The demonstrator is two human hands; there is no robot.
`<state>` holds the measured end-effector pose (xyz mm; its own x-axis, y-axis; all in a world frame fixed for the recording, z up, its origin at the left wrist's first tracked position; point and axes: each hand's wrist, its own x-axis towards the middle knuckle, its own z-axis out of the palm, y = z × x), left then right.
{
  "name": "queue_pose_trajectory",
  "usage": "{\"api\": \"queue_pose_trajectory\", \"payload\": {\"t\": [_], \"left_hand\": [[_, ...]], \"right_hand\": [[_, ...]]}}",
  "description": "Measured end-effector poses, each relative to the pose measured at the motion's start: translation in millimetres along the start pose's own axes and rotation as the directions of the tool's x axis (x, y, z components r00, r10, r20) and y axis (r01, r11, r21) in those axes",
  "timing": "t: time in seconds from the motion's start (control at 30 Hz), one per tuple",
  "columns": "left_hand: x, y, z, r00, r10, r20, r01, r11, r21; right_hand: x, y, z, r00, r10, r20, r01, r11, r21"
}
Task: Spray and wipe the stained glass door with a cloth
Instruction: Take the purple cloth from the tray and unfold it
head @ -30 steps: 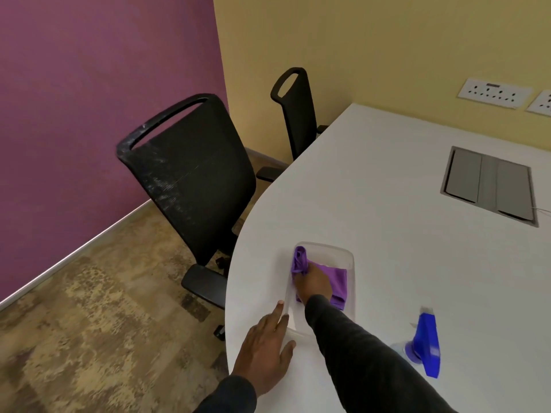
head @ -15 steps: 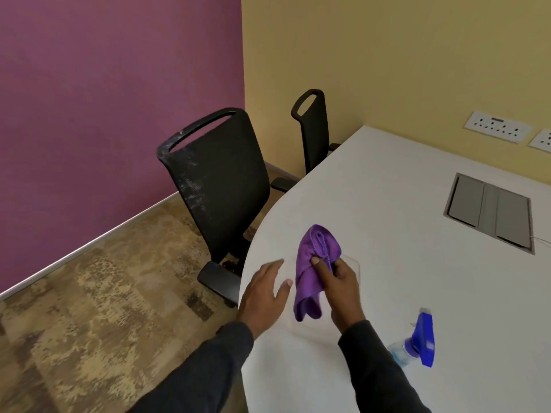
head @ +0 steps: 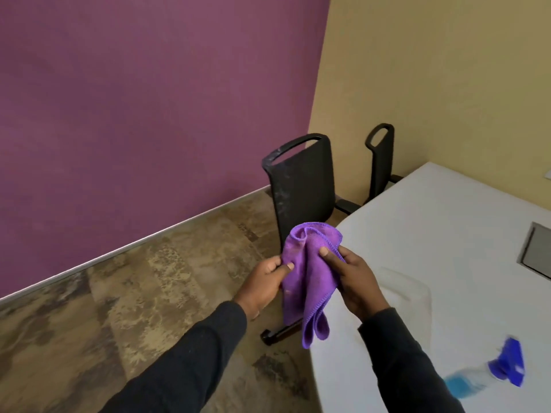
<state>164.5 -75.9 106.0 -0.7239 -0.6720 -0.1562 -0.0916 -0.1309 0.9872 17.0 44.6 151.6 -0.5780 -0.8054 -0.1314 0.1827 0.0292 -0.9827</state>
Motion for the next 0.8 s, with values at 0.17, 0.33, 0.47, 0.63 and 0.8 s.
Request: {"api": "queue_pose_trajectory", "payload": {"t": [0.17, 0.33, 0.47, 0.63, 0.8], "left_hand": [[-49.6, 20.1, -123.1, 0.970, -0.118, -0.212, 0.067, 0.970, -0.234], [-98.8, 37.1, -233.8, 0.942, -0.158, -0.295, 0.093, 0.971, -0.222], [-134.3, 50.2, -303.6, 0.927, -0.165, -0.338, 0.125, 0.983, -0.135], [-168.2, 59.8, -389.0, 0.920, -0.195, -0.341, 0.191, 0.981, -0.047], [-186.8, 57.7, -481.5, 0.907, -0.255, -0.335, 0.265, 0.964, -0.016]], "right_hand": [[1.4, 2.1, 82.6, 0.997, 0.029, 0.078, -0.022, 0.995, -0.092], [16.2, 32.3, 179.9, 0.990, -0.013, 0.143, 0.067, 0.924, -0.377], [23.0, 51.9, 261.8, 0.984, -0.041, 0.174, 0.126, 0.847, -0.516], [18.2, 54.6, 384.5, 0.802, 0.031, 0.597, 0.223, 0.911, -0.348], [34.0, 59.9, 500.4, 0.613, 0.143, 0.777, 0.161, 0.941, -0.299]]}}
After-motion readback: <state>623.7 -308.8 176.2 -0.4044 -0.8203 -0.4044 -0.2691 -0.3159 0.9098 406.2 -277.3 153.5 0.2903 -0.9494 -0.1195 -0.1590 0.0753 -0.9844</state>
